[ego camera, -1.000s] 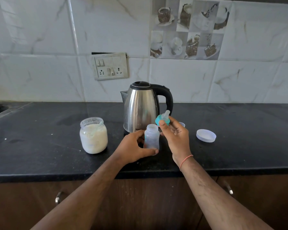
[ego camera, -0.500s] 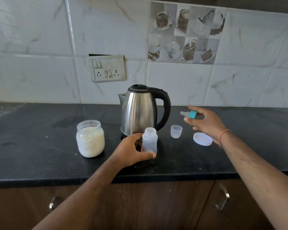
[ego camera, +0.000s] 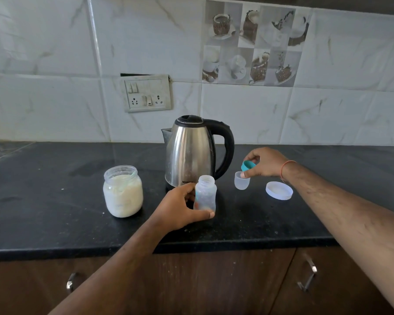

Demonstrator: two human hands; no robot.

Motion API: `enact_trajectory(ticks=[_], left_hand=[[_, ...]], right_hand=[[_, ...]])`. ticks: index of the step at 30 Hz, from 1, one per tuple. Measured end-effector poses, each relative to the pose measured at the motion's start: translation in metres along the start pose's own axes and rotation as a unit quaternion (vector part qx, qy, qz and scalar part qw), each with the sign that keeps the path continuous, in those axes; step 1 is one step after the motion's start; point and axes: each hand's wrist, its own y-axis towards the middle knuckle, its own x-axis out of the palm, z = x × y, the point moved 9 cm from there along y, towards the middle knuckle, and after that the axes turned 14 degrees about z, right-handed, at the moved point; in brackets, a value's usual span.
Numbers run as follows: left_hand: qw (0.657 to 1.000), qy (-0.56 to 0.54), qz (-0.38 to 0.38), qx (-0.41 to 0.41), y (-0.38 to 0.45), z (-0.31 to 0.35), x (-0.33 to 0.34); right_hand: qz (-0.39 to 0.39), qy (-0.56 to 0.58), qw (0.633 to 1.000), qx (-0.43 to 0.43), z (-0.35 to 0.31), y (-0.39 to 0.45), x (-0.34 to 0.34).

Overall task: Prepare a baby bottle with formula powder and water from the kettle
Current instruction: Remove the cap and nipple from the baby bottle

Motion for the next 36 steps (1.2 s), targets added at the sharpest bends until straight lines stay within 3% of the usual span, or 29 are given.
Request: enact_trajectory(ticks=[17, 36], left_hand=[[1.000, 0.011, -0.007, -0.003, 0.002, 0.003, 0.000], [1.000, -0.003, -0.012, 0.002, 0.000, 0.005, 0.000]], right_hand=[[-0.035, -0.010, 0.999, -0.013, 0.002, -0.004, 0.028], [-0.012, -0.053, 0.998, -0.019, 0.007, -0.004, 0.026]])
